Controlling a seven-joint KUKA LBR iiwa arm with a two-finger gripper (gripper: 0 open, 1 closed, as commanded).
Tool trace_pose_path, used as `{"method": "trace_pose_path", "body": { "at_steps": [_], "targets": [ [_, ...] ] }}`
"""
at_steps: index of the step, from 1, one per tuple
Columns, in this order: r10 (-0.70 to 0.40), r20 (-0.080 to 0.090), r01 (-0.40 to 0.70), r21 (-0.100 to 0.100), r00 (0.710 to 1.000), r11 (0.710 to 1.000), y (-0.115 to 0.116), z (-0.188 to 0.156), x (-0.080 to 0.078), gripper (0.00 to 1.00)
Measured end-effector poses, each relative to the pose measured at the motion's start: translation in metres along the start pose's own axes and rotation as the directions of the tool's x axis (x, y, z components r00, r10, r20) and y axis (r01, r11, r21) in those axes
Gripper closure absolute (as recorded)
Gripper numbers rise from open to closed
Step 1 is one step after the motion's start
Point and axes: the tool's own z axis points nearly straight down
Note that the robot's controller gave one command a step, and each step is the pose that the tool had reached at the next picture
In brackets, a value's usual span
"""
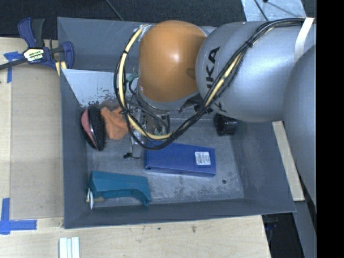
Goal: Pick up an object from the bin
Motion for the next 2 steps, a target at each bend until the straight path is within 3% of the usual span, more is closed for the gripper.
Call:
{"method": "trace_pose_path", "body": {
  "at_steps": [1,2],
  "targets": [
    [0.004,0.008,-0.004,-0.002,1.0,1.0,-0.001,-0.005,-0.002,0.0],
    [-0.025,0.015,0.025,-0.003,1.0,1.0,-0.02,0.036,-0.021,0.0]
  ]
}}
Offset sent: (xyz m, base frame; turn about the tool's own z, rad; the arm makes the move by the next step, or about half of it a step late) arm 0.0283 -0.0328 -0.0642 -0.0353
